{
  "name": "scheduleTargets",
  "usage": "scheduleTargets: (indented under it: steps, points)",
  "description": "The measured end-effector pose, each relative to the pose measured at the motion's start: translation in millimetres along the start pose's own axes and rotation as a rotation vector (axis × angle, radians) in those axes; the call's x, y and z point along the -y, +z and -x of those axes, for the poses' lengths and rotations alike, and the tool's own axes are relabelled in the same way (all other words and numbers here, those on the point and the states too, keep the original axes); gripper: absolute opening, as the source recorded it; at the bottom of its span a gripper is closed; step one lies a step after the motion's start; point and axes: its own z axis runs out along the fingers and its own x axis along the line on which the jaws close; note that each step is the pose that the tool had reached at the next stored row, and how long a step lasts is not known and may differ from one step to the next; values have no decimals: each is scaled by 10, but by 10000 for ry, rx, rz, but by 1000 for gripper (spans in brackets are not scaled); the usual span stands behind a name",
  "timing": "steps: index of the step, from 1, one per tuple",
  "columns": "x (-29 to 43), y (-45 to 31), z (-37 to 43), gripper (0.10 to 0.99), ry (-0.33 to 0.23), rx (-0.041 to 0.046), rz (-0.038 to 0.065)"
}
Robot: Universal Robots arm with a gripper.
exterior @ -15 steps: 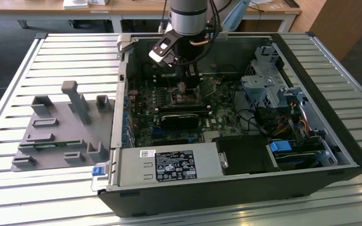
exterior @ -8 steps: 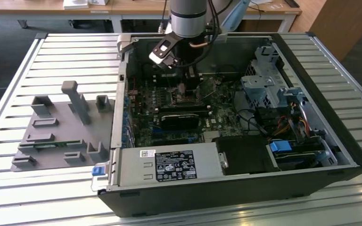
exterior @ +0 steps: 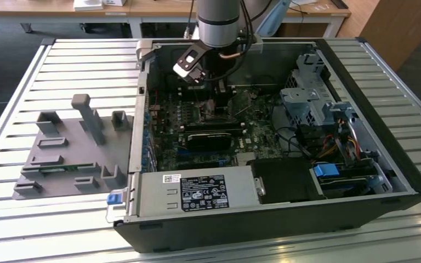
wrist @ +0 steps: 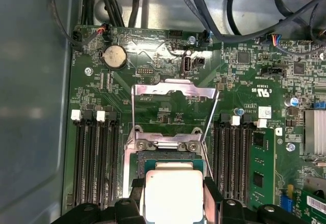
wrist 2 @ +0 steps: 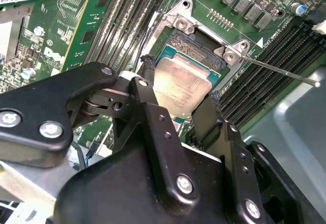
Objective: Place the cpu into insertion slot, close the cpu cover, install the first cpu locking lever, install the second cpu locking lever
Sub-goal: 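Place the cpu into insertion slot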
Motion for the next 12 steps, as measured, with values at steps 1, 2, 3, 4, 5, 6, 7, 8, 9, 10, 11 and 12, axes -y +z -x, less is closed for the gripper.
scheduleTargets:
  steps: [1, 2, 3, 4, 5, 6, 7, 8, 9, 10, 11, 12]
  points:
    - [1, 10, -1, 541, 6, 3, -1]
    - [1, 20, -2, 541, 7, 5, -1]
    - [2, 32, -3, 541, 9, 6, -1]
    - [3, 43, -5, 541, 8, 8, -1]
    - [3, 52, -6, 541, 8, 8, -2]
    - [4, 59, -8, 541, 8, 8, -1]
    - [4, 66, -9, 541, 8, 8, -1]
    - [5, 71, -10, 541, 8, 9, -1]
    - [6, 74, -10, 541, 8, 9, -1]
    - [11, 76, -10, 541, 9, 11, -3]
    - [16, 78, -10, 541, 9, 10, -2]
    - [21, 82, -11, 541, 9, 8, -1]
